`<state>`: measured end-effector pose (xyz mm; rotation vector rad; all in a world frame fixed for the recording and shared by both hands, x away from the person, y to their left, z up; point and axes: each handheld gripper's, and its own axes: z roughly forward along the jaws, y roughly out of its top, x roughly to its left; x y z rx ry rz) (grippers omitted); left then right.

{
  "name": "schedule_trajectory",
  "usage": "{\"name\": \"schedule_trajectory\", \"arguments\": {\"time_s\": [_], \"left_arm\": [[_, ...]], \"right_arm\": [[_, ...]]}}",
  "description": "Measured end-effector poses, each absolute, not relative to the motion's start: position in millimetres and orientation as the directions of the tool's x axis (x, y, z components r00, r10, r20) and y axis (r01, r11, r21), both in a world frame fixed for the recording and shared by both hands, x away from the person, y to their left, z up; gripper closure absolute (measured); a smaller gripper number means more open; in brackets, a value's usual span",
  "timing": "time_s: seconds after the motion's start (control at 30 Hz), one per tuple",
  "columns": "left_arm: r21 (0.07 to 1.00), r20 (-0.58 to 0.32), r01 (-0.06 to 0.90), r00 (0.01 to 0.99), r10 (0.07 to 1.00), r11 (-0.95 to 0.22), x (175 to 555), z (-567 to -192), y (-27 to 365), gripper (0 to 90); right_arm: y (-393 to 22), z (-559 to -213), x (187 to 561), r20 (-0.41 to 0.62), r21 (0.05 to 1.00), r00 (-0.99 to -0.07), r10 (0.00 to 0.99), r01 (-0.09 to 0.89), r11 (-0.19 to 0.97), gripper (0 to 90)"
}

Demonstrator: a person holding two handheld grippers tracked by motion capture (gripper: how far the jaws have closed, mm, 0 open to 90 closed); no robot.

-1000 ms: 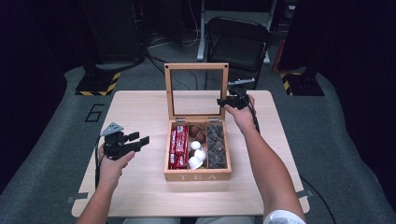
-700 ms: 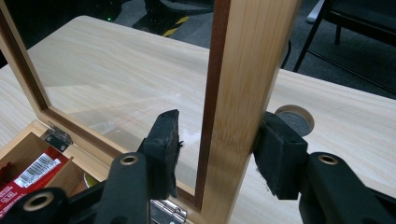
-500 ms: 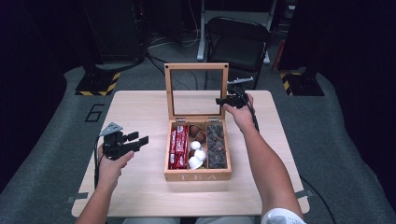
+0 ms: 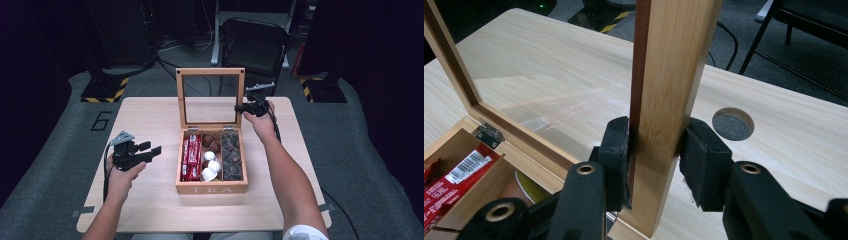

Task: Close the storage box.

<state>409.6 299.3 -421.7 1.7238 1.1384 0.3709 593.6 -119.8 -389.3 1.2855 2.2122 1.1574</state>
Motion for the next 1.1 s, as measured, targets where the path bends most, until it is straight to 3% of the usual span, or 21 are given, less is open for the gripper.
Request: {"name": "schedule_trajectory", "arguments": {"time_s": [1.1], "left_arm": [[0.853, -0.239, 0.517, 0.516, 0.822, -0.076, 417, -417, 291, 42.3]], "right_arm": [[-118, -389, 568, 0.046, 0.821, -0.54, 0.84, 0.499, 0.276, 65.5]]}}
